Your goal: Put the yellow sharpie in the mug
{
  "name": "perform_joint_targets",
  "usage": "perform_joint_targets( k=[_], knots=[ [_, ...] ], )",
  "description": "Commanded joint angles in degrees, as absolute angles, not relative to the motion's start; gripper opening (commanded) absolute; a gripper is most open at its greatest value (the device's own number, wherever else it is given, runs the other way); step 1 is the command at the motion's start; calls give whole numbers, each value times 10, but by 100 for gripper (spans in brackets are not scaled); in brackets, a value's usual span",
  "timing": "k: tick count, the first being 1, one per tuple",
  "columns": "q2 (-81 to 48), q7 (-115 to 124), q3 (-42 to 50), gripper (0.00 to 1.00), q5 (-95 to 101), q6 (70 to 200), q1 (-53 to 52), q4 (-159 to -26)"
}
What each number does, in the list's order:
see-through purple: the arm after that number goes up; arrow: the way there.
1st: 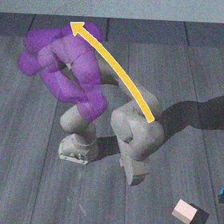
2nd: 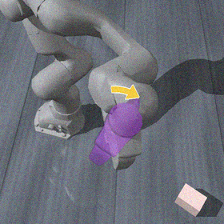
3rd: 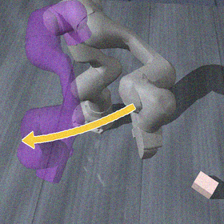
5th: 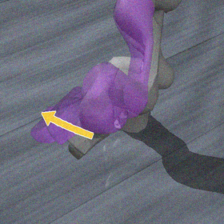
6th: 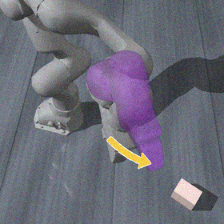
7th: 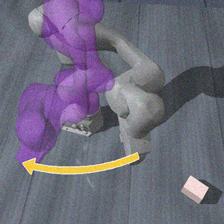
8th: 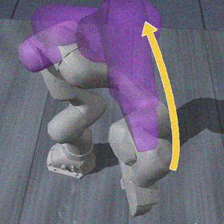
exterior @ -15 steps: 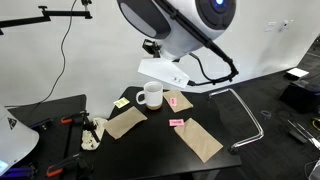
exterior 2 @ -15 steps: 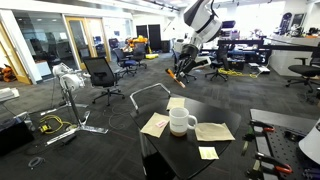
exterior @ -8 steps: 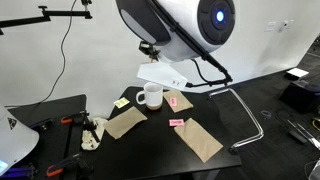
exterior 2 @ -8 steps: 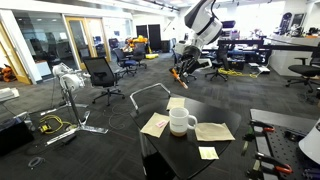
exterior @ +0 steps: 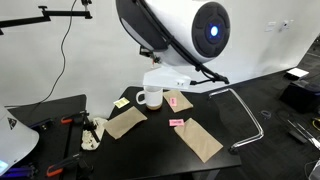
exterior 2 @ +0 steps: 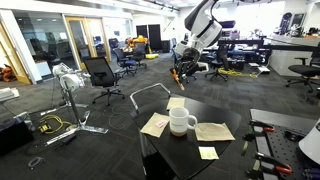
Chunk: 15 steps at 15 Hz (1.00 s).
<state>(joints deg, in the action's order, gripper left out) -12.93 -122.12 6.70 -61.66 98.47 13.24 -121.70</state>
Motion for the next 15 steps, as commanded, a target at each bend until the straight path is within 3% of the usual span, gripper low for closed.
perform_joint_targets(
  k=[1,15],
  knots=[
    [-136,-1316,74,3,-671,963,138,-1236],
    [-204,-1490,86,3,-687,919,141,-1251]
  ],
)
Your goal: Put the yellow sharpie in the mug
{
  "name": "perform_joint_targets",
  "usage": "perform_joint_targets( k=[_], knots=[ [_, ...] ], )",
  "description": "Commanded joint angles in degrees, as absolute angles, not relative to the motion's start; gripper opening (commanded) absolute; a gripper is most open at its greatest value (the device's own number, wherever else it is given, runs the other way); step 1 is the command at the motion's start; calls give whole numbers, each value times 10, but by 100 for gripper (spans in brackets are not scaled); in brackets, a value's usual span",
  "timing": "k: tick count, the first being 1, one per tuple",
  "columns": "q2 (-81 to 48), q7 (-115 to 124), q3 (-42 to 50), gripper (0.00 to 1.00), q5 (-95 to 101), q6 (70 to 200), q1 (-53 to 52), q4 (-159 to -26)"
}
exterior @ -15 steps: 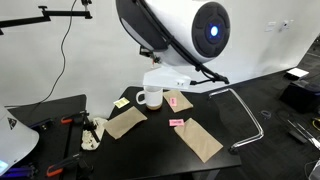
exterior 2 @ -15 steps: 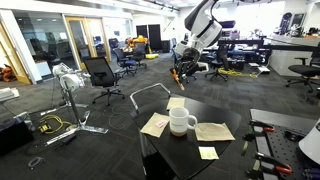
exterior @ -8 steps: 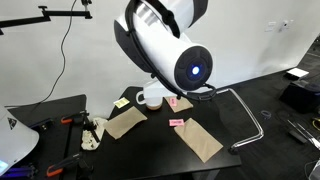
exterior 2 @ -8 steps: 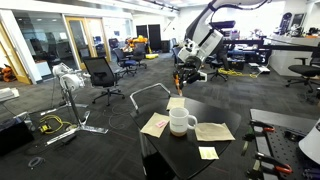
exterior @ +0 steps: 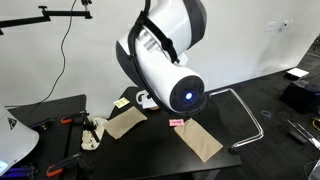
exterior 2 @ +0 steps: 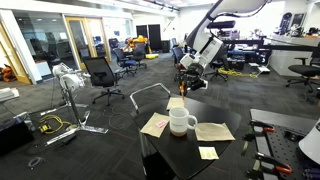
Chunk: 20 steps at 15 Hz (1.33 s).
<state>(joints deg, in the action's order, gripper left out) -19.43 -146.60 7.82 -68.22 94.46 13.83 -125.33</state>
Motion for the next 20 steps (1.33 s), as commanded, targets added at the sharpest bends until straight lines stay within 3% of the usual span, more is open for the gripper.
perform_joint_targets(
  k=[1,20],
  knots=[
    [-209,-1493,86,3,-687,919,140,-1251],
    [-251,-1490,55,3,-695,965,152,-1238]
  ],
)
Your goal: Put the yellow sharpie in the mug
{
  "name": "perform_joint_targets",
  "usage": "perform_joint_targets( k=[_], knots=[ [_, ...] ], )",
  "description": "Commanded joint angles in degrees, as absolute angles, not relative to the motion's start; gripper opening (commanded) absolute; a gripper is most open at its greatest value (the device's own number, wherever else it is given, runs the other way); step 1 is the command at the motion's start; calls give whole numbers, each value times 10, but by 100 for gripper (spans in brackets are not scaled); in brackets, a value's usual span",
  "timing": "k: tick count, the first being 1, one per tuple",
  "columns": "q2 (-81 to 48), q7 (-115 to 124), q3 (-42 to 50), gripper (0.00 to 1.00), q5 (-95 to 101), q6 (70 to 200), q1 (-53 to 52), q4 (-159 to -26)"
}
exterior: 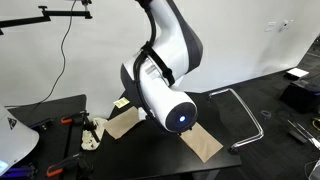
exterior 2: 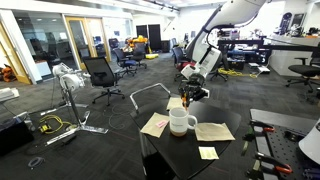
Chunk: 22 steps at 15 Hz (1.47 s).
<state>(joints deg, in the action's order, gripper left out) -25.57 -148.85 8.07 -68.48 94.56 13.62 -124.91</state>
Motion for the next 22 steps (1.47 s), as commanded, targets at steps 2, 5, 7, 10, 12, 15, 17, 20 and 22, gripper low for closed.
perform_joint_targets(
  k=[2,5,7,10,12,15,17,20,22],
  knots=[
    [-251,-1491,43,3,-698,972,159,-1233],
    [-253,-1491,20,3,-698,986,171,-1225],
    [-254,-1491,8,3,-696,996,177,-1223],
    [-256,-1491,-8,3,-693,1014,185,-1223],
    [-257,-1491,-16,3,-692,1025,191,-1224],
    [-259,-1491,-23,3,-691,1041,198,-1225],
    [-263,-1491,-24,3,-690,1053,200,-1227],
    [-269,-1491,-22,3,-689,1068,200,-1230],
    [-273,-1491,-21,25,-688,1074,200,-1232]
  ],
)
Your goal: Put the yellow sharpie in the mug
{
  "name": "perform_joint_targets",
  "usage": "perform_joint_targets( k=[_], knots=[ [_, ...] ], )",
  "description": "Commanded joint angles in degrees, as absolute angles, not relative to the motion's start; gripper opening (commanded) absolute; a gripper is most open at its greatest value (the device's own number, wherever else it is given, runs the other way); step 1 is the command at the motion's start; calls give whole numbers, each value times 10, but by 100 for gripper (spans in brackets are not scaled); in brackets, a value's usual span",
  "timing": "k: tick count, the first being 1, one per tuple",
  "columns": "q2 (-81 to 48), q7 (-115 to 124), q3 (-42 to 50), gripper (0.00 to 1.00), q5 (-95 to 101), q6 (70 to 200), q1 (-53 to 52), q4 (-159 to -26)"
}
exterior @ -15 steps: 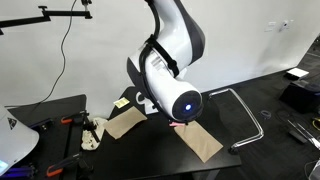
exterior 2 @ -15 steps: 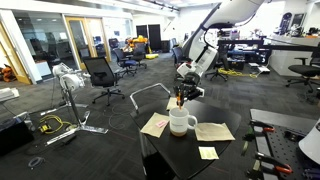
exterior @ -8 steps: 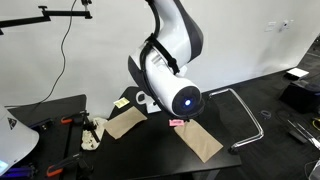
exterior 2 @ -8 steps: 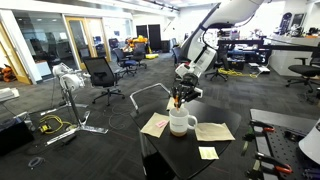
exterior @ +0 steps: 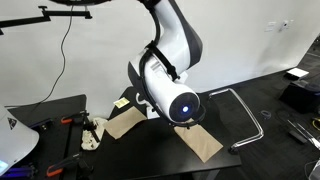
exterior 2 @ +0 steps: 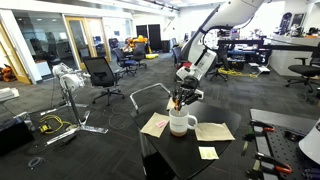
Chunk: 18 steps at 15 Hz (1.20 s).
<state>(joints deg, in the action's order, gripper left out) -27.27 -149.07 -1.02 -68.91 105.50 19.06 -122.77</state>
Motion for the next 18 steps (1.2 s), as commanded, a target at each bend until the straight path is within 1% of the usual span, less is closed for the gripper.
perform_joint_targets(
  k=[1,2,9,10,18],
  knots=[
    [-274,-1491,-20,38,-688,1075,199,-1233],
    [-275,-1491,-21,44,-688,1075,200,-1234],
    [-275,-1491,-23,97,-687,1074,205,-1234],
    [-275,-1491,-24,100,-687,1074,205,-1235],
    [-234,-1491,-39,100,-683,1073,208,-1259]
  ],
)
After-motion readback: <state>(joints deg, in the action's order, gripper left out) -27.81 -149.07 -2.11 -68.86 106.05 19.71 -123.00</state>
